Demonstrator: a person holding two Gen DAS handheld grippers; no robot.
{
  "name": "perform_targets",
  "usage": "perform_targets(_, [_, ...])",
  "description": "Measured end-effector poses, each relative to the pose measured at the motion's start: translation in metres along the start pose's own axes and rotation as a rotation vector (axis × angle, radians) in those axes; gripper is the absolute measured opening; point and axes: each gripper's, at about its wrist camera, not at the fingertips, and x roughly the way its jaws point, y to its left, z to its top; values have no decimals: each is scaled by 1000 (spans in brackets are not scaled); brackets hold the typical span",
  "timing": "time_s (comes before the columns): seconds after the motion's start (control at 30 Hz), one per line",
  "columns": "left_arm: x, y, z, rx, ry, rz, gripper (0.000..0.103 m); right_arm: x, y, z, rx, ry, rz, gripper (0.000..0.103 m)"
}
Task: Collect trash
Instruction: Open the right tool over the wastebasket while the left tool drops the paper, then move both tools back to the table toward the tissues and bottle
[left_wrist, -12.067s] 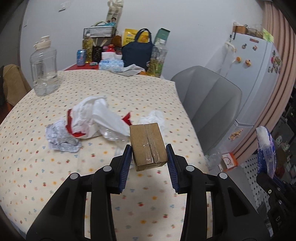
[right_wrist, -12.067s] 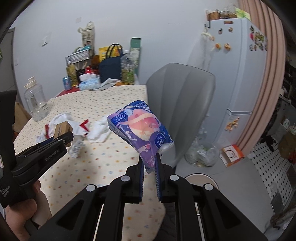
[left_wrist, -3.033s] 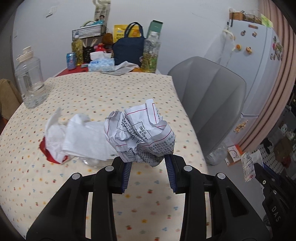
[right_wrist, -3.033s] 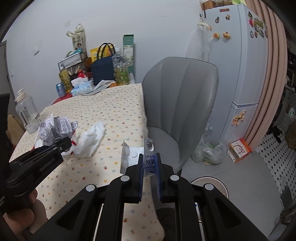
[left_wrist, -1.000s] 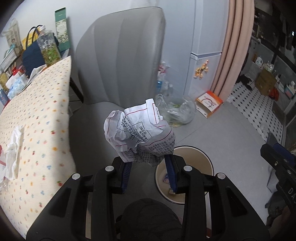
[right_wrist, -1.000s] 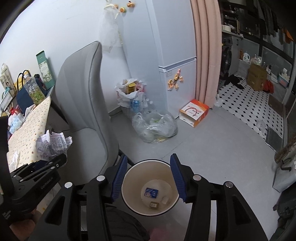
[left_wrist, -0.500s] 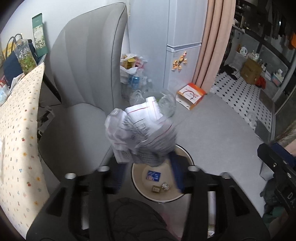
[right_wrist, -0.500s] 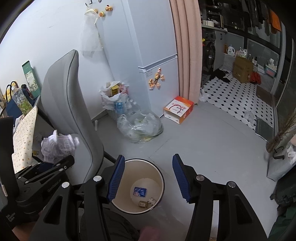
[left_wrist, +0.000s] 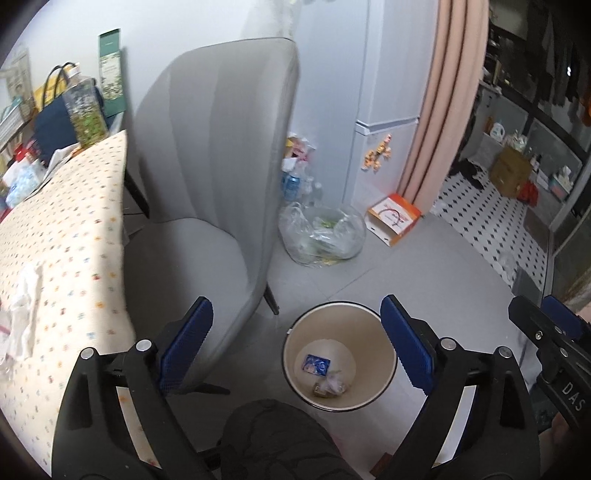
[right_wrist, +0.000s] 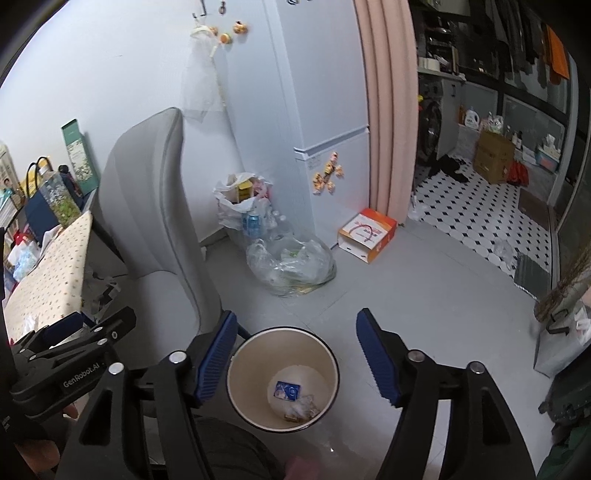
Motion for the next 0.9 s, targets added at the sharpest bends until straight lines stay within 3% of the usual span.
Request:
perform_targets(0.2, [-27, 35, -3, -60, -44, 28, 91, -14, 30, 1, -49, -22, 34, 70])
perform_targets(0.73, [-105, 142, -28, -243, -176, 143, 97, -68, 128, -9, -206, -107, 138, 94])
perform_targets(0.9, [-124, 170, -39, -292, -201, 170, 97, -83, 157, -15, -247, -121, 183, 95])
